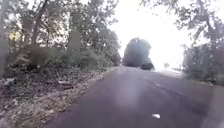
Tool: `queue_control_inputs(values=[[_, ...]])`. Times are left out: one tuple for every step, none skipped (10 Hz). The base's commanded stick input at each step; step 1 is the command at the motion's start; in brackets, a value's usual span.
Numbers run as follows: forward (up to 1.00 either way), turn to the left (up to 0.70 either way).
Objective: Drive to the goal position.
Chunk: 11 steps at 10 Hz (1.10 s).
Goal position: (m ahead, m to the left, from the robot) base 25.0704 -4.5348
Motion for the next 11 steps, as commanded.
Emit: queue_control_inputs(values=[[1.00,0.00],[1.00,0.00],[1.00,-0.02],[1.00,-0.17],[1.00,-0.40],[1.00,-0.40],[1.00,-0.39],[1.00,-0.35],[1.00,-0.20],[1.00,0.00],[1.00,0.00]])
